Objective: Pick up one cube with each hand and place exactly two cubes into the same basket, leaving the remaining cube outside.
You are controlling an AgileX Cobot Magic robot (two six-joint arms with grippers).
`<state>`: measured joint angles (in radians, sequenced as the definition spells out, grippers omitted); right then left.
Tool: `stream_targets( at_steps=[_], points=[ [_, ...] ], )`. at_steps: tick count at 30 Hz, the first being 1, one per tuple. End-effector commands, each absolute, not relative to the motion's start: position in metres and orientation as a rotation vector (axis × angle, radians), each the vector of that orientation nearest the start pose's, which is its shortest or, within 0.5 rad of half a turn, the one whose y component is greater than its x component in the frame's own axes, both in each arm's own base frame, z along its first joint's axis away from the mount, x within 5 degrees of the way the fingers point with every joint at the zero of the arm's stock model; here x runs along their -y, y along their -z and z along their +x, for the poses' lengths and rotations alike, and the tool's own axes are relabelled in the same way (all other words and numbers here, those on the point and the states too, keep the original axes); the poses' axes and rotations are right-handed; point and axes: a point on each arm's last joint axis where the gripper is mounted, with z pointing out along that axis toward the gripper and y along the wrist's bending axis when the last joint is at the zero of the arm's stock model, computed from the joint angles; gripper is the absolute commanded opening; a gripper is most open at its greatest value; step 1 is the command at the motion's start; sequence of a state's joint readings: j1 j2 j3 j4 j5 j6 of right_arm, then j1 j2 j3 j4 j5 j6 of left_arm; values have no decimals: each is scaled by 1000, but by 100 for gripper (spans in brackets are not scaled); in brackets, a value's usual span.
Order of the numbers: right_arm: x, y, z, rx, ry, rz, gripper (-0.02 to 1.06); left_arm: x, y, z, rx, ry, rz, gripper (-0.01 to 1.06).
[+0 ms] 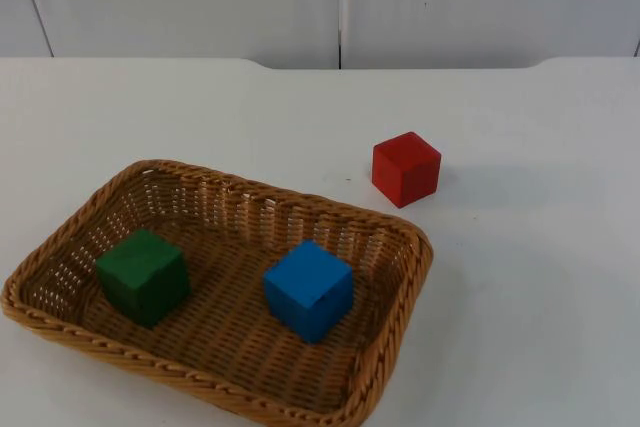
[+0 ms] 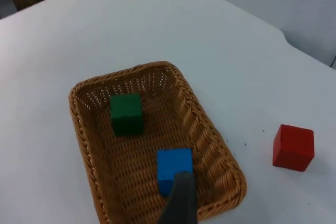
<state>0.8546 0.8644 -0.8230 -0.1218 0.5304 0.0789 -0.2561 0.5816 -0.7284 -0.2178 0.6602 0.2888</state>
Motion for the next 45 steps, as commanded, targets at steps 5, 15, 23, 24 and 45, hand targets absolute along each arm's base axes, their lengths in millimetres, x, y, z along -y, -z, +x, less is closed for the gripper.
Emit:
stream_targets(
  at_steps=[5,15,23,24,45],
  points=[
    [-112,-353,103,-1878,-471,-831,71,35,-341,81,-1923,243,446,84],
    [-80,-355,77,-1856,-484,-797,71,29,-339,51,-1891,251,466,84],
    [-54,-358,56,-1838,-490,-773,71,24,-334,32,-1902,244,495,84],
    [-50,-359,53,-1830,-493,-767,71,24,-334,29,-1902,241,498,84],
    [11,-347,3,-1802,-497,-711,71,15,-292,-3,-1819,270,435,84]
  ],
)
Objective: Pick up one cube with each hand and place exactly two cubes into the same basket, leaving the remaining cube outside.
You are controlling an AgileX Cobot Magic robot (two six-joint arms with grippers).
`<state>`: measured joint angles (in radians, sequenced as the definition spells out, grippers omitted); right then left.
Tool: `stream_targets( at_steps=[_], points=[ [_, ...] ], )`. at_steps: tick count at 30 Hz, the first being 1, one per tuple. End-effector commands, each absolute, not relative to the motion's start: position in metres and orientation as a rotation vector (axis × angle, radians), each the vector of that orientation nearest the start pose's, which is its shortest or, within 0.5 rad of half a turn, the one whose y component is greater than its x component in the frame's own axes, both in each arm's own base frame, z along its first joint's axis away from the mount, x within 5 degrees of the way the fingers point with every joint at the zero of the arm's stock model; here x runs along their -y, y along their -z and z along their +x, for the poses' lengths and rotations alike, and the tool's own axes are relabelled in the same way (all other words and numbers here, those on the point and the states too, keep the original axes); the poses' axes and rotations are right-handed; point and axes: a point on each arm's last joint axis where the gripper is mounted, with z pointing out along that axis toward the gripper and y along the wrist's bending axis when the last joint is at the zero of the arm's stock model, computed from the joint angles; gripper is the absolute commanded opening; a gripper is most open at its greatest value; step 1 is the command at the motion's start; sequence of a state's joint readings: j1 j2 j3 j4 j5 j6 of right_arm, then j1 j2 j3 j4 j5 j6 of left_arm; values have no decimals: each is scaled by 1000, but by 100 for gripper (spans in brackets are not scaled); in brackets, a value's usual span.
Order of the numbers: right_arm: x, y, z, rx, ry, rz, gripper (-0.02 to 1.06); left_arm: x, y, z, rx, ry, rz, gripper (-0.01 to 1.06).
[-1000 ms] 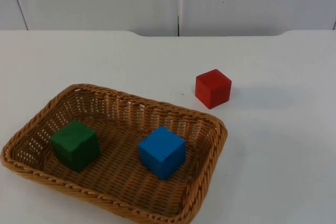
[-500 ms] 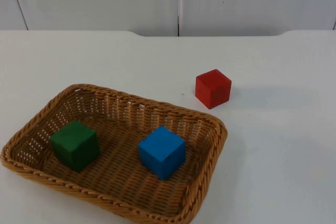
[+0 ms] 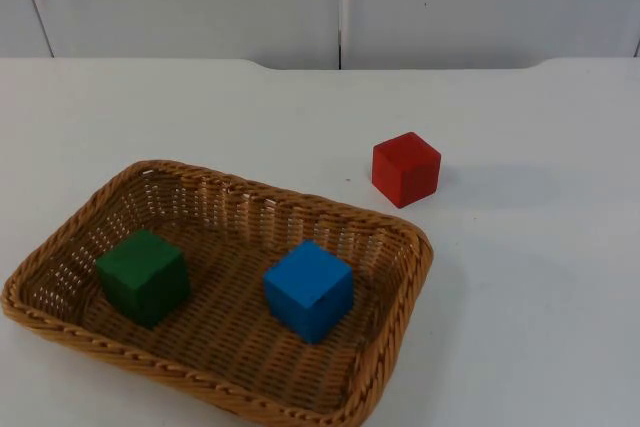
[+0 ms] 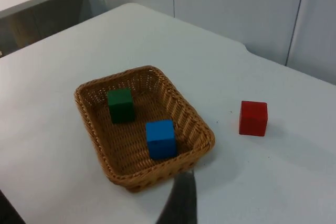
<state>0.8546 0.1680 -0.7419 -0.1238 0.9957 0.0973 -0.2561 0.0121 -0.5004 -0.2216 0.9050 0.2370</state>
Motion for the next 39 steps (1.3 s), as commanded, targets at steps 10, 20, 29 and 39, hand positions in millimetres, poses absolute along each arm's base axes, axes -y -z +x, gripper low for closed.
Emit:
stream_targets(
  at_steps=[10,20,29,39],
  points=[
    [42,-334,-17,-1782,-474,-645,71,8,-291,-3,-1860,219,356,84],
    [42,-316,-11,-1906,-385,-649,71,-1,-282,-9,-2013,126,358,84],
    [28,-295,0,-1943,-378,-660,71,-1,-281,-9,-2024,120,359,84],
    [21,-283,9,-1935,-344,-663,71,0,-275,-5,-2034,121,354,84]
  ],
)
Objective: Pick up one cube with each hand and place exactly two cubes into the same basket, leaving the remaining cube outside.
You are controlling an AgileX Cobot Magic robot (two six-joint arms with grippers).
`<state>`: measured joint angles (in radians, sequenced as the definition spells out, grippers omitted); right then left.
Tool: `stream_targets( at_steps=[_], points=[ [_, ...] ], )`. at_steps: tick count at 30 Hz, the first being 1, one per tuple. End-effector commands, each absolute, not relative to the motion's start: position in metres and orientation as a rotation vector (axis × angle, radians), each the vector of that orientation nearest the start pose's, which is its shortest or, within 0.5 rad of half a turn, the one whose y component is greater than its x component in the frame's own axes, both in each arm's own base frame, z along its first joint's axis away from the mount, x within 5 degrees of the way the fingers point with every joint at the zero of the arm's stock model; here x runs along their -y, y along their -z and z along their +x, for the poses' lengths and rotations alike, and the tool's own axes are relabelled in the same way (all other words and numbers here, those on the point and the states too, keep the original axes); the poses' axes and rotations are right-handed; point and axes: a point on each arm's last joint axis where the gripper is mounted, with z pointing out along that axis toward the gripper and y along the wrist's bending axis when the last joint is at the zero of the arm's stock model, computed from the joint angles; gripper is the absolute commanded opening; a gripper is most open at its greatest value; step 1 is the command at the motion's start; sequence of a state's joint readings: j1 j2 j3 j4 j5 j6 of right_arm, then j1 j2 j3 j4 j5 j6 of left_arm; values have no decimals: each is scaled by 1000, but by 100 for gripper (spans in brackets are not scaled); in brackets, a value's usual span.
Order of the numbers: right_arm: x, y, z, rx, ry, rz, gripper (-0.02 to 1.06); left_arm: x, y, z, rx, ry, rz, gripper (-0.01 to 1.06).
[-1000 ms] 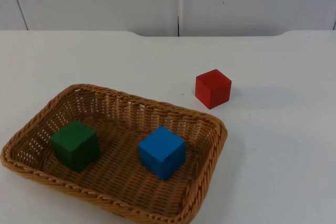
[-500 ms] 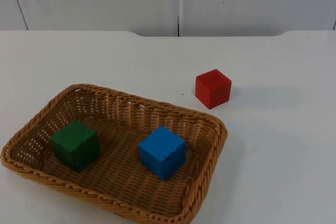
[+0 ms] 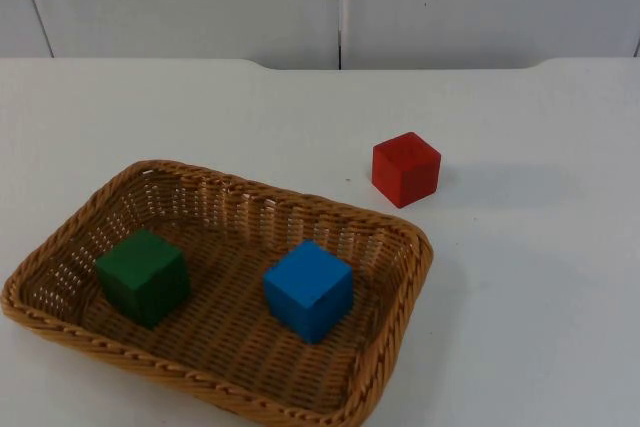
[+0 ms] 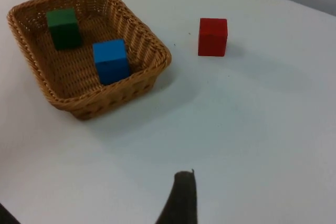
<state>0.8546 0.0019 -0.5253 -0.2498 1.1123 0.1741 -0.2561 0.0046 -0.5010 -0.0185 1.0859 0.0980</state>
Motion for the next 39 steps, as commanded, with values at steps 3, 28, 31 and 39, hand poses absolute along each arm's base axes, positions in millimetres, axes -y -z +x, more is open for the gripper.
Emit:
stream_targets(
  at_steps=[3,28,31,39],
  points=[
    [21,-283,9,-1936,-346,-661,71,0,-275,-5,-2034,121,354,84],
    [19,-289,1,-1923,-430,-710,71,0,-275,-5,-2034,121,354,84],
    [15,-289,0,-1901,-467,-749,71,0,-275,-5,-2034,121,354,84],
    [10,-282,-1,-1909,-495,-799,71,0,-275,-5,-2034,121,354,84]
  ],
)
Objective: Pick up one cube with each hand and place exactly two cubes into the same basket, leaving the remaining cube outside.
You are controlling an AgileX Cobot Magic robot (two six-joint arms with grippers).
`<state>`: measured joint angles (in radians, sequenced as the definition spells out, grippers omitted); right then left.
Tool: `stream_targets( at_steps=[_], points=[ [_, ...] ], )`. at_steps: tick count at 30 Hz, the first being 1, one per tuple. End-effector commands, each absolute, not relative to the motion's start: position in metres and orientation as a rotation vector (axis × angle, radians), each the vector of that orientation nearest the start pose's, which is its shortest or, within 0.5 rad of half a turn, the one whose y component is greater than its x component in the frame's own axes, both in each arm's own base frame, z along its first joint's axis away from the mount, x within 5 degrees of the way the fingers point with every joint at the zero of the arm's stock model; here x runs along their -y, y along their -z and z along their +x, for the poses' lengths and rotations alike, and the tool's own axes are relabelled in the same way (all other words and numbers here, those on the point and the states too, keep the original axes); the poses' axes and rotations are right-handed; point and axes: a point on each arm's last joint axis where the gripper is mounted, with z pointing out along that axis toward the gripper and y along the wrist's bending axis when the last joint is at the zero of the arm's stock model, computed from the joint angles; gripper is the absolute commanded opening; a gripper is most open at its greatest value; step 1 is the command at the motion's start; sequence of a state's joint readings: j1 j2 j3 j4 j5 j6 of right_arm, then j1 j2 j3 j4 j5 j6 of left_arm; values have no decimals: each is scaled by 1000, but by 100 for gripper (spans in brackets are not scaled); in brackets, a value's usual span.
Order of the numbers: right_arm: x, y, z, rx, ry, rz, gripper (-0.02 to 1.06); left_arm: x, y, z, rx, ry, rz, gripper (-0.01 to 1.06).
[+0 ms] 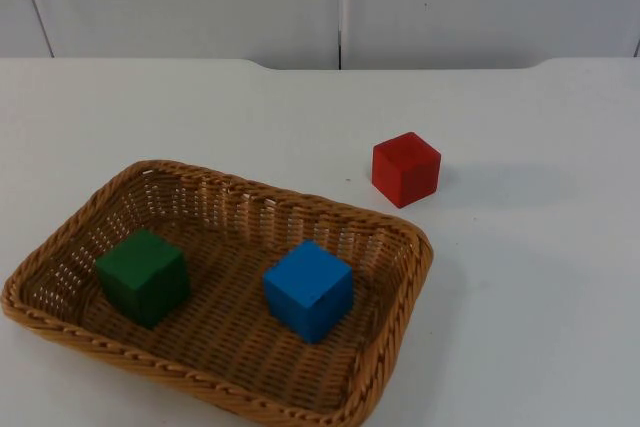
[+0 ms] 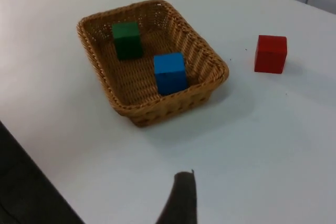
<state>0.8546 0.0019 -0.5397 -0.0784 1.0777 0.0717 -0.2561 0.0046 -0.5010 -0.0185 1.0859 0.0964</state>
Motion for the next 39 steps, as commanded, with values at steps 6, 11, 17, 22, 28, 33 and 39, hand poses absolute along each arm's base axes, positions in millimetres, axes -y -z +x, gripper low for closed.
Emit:
stream_targets(
  at_steps=[6,11,17,22,28,33,39],
  points=[
    [9,-281,-1,-1918,-491,-803,71,0,-275,-5,-2034,121,354,84],
    [9,-281,-1,-1918,-491,-803,71,0,-275,-5,-2034,121,354,84],
    [9,-281,-1,-1917,-490,-805,71,0,-275,-5,-2034,122,356,93],
    [9,-281,-1,-1917,-490,-805,79,0,-275,-5,-2034,122,356,105],
    [10,-281,-1,-1916,-485,-805,105,0,-275,-5,-2034,122,356,105],
    [10,-281,-1,-1916,-485,-805,105,0,-275,-5,-2034,122,356,105],
    [10,-281,-1,-1916,-485,-805,105,0,-275,-5,-2034,122,356,105]
  ],
)
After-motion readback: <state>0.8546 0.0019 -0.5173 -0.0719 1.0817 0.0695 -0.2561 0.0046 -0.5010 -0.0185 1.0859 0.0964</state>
